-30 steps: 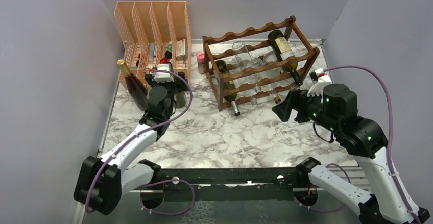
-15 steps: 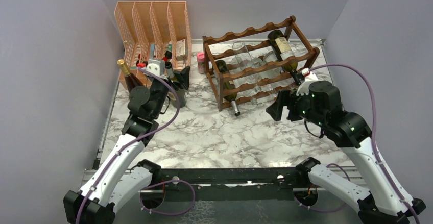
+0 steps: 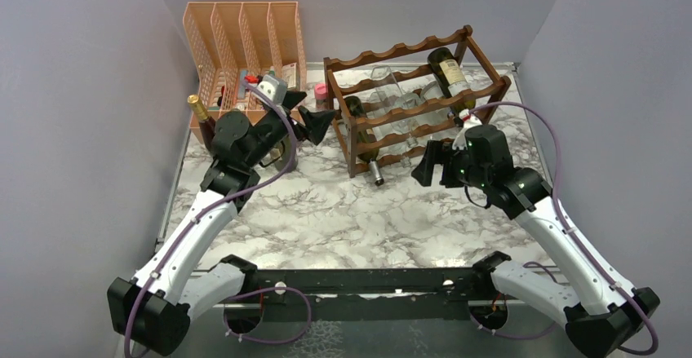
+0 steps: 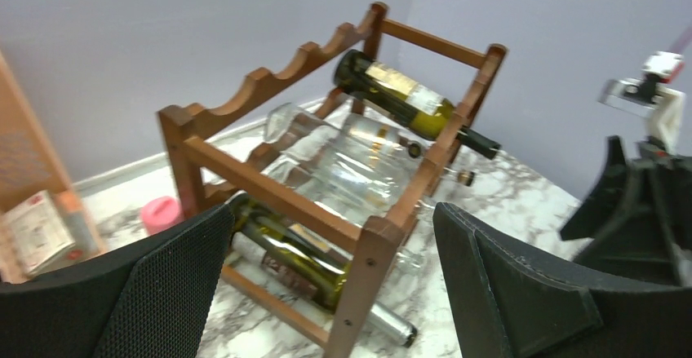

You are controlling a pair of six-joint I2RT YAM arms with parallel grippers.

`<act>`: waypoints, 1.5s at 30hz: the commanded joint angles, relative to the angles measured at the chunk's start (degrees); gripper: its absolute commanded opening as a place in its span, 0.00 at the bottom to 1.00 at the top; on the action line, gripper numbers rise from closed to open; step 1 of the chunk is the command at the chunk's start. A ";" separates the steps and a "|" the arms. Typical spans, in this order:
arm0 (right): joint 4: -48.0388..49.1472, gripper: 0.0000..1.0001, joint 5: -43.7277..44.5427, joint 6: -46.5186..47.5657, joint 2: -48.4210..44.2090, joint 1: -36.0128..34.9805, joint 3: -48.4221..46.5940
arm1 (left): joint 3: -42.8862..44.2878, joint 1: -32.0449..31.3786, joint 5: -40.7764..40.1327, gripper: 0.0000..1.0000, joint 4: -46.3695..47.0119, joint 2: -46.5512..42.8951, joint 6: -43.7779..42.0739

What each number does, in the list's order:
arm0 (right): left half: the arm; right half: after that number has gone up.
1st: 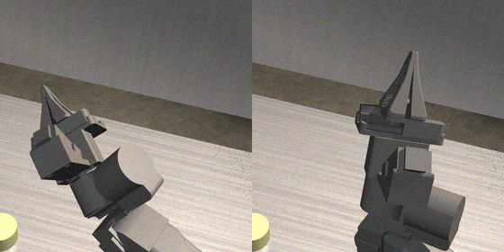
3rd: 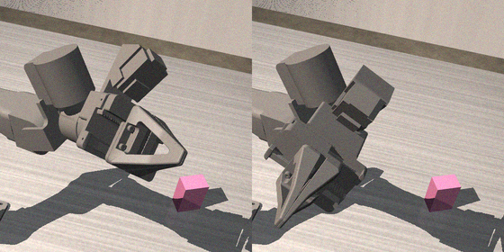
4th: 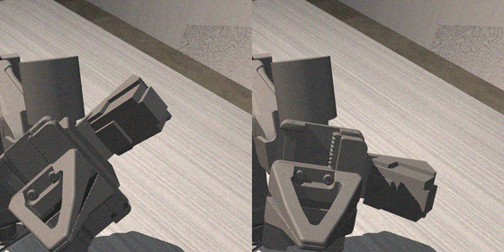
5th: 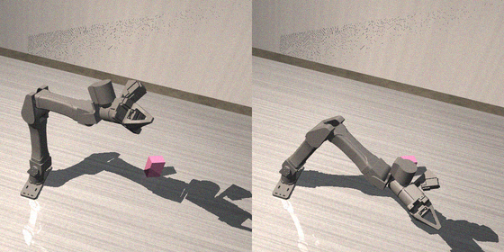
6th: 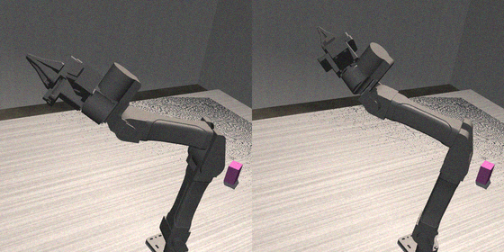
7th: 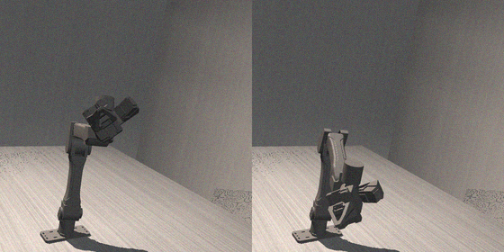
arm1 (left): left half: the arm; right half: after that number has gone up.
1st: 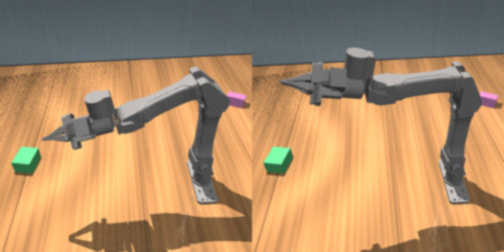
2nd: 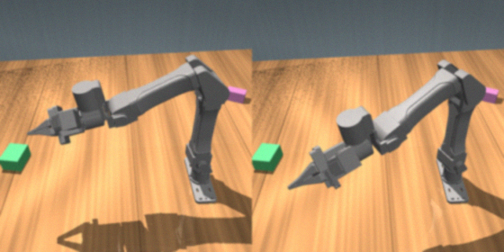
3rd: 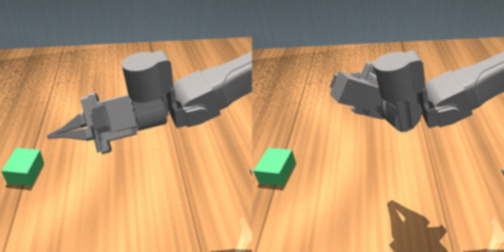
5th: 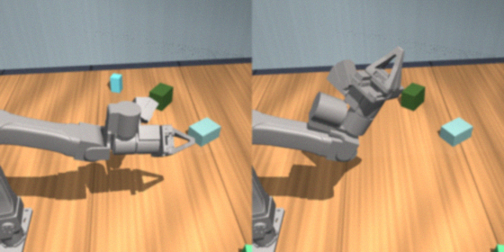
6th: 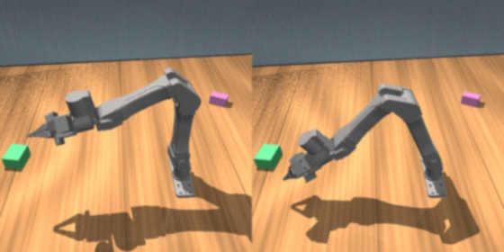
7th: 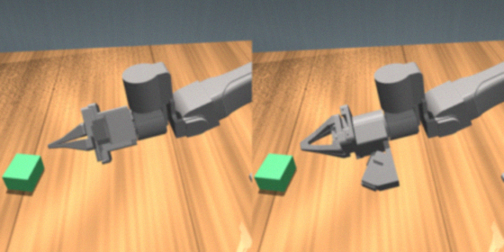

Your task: Take the wine bottle off the wine rack

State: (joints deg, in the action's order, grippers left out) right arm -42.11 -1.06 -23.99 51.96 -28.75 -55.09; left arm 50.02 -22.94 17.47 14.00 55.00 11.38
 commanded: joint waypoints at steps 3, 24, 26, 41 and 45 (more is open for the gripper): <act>6.81 1.00 -5.49 -0.85 1.51 8.52 1.02 | 5.33 -0.17 9.69 0.98 4.90 4.72 4.40; 4.20 1.00 -10.49 0.81 6.50 37.39 1.08 | -3.15 -22.91 -16.80 0.99 6.23 2.60 -19.77; 5.99 1.00 -14.75 1.35 7.77 40.64 1.57 | -3.33 -24.80 -20.88 0.99 6.13 2.31 -20.00; 32.08 0.96 -40.88 2.40 18.75 54.15 6.79 | -10.06 -32.83 -21.86 0.99 11.99 2.13 -20.82; 38.40 0.92 -45.13 0.19 22.51 54.24 6.58 | -9.99 -34.23 -16.89 0.99 12.89 4.13 -20.37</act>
State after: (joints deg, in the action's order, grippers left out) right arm -13.58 -38.74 -22.33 71.81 25.12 -48.58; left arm 40.42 -55.94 -4.54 23.18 57.93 -8.95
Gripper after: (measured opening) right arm 0.935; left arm 0.988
